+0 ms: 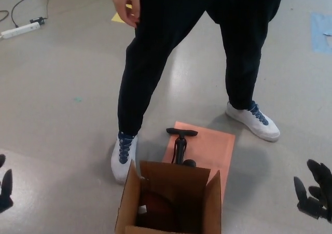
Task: Use both hands to pick up a football from a person and place it into a container beneath
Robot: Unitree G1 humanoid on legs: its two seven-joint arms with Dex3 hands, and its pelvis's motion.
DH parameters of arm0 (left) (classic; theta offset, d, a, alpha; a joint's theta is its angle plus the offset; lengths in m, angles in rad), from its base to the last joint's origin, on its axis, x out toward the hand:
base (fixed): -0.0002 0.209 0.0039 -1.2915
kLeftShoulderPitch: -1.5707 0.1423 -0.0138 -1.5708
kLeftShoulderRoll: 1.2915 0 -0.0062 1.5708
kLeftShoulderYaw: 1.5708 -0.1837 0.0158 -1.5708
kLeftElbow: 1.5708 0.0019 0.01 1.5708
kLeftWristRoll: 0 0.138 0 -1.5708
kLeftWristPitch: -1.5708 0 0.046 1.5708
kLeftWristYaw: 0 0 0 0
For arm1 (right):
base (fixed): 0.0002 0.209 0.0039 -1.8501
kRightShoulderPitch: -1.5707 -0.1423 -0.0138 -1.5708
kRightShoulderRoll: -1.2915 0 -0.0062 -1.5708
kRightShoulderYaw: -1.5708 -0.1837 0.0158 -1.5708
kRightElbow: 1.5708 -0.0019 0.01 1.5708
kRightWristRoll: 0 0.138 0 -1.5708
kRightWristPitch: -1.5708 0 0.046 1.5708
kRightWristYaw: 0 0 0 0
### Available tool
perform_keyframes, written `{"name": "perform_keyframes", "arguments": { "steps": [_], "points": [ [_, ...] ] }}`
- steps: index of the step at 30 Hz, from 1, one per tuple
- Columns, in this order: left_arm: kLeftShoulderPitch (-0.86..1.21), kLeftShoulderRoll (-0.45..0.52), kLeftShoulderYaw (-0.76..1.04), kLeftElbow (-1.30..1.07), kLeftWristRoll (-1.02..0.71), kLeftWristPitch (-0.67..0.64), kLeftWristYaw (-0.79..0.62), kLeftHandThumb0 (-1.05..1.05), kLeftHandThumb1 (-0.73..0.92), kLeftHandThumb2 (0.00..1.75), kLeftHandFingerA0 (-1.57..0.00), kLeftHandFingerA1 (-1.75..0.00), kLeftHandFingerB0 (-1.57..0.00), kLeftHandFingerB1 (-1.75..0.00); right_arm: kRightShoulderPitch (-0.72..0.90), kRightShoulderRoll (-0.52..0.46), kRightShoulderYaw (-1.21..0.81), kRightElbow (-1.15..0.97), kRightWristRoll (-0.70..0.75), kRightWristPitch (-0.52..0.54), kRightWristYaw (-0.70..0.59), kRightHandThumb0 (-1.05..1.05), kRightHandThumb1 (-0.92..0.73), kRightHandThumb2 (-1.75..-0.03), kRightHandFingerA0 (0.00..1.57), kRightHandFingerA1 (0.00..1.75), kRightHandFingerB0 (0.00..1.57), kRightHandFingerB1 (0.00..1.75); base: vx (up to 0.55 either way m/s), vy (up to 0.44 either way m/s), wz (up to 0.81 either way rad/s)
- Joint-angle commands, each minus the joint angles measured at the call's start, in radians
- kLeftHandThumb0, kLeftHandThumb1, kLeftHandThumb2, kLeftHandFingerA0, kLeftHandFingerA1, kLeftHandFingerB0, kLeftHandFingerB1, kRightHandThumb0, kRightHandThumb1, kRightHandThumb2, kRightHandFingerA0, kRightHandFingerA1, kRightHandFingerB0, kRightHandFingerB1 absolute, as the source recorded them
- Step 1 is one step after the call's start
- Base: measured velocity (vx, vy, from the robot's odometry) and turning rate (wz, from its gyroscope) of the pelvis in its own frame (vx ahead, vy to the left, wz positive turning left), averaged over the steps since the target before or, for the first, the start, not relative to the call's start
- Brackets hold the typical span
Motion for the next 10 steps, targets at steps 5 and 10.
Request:
{"name": "perform_keyframes", "arguments": {
  "steps": [5, 10],
  "points": [
    [0.020, 0.013, -0.008, 0.013, 0.036, -0.035, 0.028, -0.84, 0.81, 1.12, -0.07, -0.26, -0.07, -0.16, 0.018, -0.023, 0.005, 0.021, -0.038, 0.031, -0.014, -0.75, -0.78, -1.08, 0.19, 0.48, 0.00, 0.19, 0.00, 0.000, 0.00],
    [0.031, 0.006, -0.008, 0.013, 0.040, -0.032, 0.033, -0.84, 0.81, 1.11, -0.08, -0.31, -0.08, -0.18, 0.030, -0.029, 0.005, 0.020, -0.043, 0.027, -0.014, -0.73, -0.82, -0.84, 0.16, 0.37, 0.00, 0.10, 0.00, 0.000, 0.00]
  ]
}}
